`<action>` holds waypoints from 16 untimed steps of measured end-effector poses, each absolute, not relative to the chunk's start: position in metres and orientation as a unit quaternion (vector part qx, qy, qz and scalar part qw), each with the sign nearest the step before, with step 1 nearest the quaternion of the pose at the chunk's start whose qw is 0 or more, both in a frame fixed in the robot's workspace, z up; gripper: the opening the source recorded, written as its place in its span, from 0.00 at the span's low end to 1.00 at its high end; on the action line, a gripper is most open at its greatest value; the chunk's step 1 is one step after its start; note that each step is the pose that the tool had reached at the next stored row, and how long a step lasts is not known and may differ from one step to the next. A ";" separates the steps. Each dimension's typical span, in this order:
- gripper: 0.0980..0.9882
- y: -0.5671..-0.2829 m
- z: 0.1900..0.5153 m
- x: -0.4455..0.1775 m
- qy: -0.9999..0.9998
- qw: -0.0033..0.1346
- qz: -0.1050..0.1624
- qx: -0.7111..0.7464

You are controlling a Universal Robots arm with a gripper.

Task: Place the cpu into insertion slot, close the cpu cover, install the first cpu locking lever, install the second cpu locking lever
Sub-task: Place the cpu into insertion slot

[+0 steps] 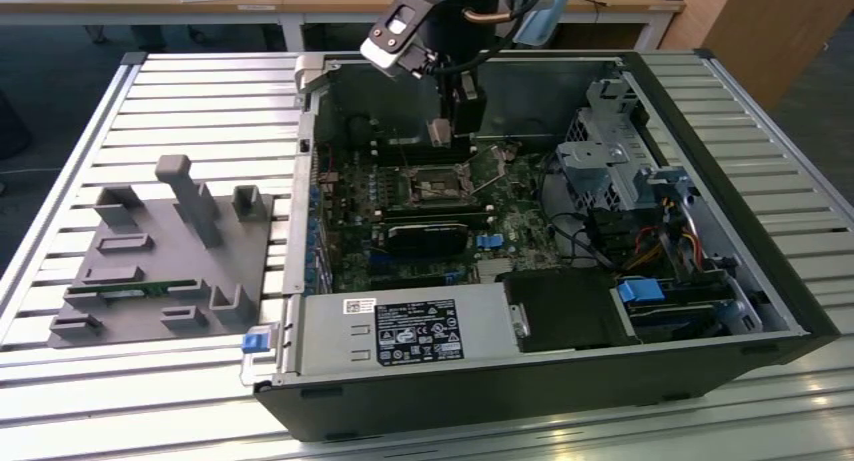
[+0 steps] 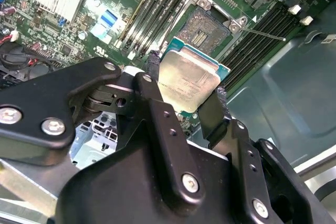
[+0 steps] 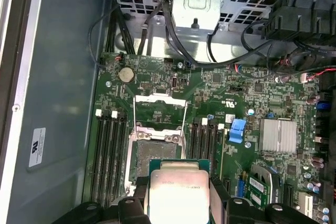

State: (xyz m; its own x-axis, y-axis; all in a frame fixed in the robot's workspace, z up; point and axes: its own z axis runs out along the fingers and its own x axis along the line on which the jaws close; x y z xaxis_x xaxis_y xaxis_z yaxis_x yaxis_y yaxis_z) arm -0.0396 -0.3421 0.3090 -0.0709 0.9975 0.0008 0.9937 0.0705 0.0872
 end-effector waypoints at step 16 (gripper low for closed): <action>0.50 -0.342 0.302 -0.040 0.731 0.029 0.032 0.681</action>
State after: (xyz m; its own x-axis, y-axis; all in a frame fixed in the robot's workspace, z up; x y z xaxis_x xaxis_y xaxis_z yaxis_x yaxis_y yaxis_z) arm -0.0396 -0.3421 0.3018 -0.0708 0.9975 0.0007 0.9937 0.0705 0.0872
